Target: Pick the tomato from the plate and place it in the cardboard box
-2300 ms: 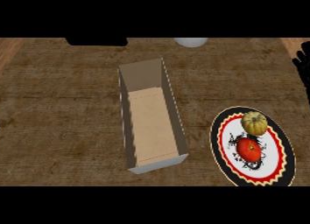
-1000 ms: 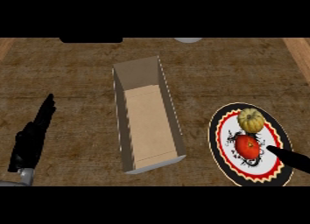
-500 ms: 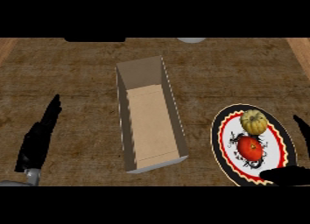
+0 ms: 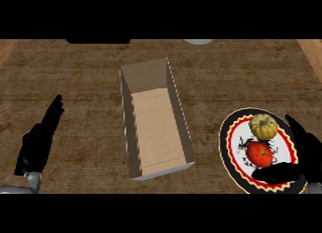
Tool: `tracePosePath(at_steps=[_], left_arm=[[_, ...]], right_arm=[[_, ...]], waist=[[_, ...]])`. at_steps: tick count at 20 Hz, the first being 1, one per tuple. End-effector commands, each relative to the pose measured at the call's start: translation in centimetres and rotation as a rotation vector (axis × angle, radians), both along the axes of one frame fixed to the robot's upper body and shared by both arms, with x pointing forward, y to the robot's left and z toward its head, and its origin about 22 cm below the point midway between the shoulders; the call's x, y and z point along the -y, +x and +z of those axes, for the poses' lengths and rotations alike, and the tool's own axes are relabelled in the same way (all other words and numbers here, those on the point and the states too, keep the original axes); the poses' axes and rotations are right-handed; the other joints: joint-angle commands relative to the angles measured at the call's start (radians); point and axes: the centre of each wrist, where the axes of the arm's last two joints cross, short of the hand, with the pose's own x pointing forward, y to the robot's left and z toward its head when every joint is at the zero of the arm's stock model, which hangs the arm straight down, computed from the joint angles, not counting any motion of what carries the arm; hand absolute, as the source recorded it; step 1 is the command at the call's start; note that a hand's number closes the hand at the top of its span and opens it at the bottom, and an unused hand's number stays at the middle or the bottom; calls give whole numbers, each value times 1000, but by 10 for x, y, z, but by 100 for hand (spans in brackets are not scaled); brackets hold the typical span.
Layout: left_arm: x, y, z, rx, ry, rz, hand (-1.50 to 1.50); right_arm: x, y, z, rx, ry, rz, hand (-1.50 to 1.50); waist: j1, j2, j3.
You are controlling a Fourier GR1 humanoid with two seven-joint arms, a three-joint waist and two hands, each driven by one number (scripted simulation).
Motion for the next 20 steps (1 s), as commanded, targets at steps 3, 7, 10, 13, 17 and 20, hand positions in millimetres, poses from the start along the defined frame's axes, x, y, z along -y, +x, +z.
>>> tracePosePath(at_steps=[3, 7, 10, 13, 17, 20], left_arm=[[-9, 0, -4, 0, 4, -1, 0], [-12, -18, -10, -5, 16, 10, 0], [17, 5, -1, 2, -6, 13, 0], [-7, 10, -9, -6, -15, 23, 0], [-5, -11, -8, -8, 6, -5, 0], [-15, 7, -6, 4, 14, 14, 0]], right_arm=[[-5, 6, -28, -127, -32, -78, -150], [-17, -7, -3, -138, -29, -76, -150], [-19, 5, -26, -106, -19, -90, -150], [1, -7, -38, -126, -26, -75, -150], [-15, 8, -44, -127, -16, -96, -150], [-14, 13, -39, -127, -31, -87, -150]], waist=[[-1, 1, 1], [-3, -2, 0], [-3, 0, 1], [-7, 0, 1], [0, 0, 1], [-3, 0, 1]])
